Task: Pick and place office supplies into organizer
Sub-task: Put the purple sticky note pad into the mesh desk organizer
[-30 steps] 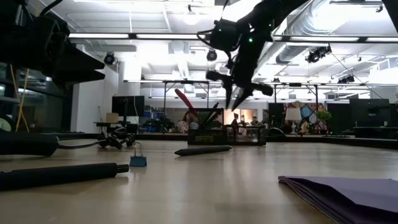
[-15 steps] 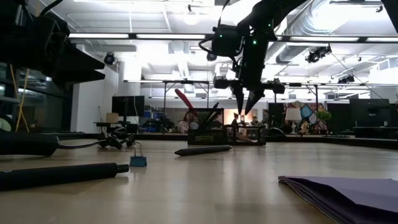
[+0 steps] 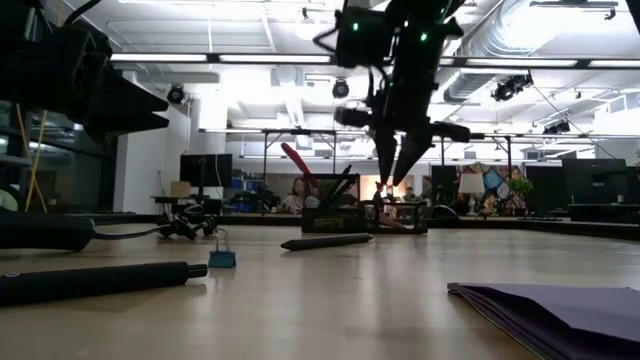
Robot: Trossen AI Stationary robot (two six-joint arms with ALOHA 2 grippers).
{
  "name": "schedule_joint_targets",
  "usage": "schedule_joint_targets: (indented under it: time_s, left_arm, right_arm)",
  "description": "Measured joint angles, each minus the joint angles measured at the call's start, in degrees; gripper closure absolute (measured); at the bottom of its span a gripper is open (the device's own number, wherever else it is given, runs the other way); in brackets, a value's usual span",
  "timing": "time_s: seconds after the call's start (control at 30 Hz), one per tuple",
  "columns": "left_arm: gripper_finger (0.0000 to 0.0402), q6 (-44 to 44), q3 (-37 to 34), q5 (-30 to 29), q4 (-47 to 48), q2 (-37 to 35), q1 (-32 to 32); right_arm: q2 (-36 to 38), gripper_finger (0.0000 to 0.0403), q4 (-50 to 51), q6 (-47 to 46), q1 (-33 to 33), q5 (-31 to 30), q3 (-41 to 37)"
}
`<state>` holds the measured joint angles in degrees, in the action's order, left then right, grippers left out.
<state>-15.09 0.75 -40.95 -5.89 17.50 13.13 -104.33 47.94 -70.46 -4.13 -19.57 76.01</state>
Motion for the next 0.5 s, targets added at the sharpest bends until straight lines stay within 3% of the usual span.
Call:
schedule_joint_targets:
  time_s: [0.5]
  left_arm:
    - [0.0169,0.0,0.0,0.0,0.0,0.0,0.0]
  right_arm:
    - [0.0,0.0336,3.8,-20.8,16.1,8.7,0.0]
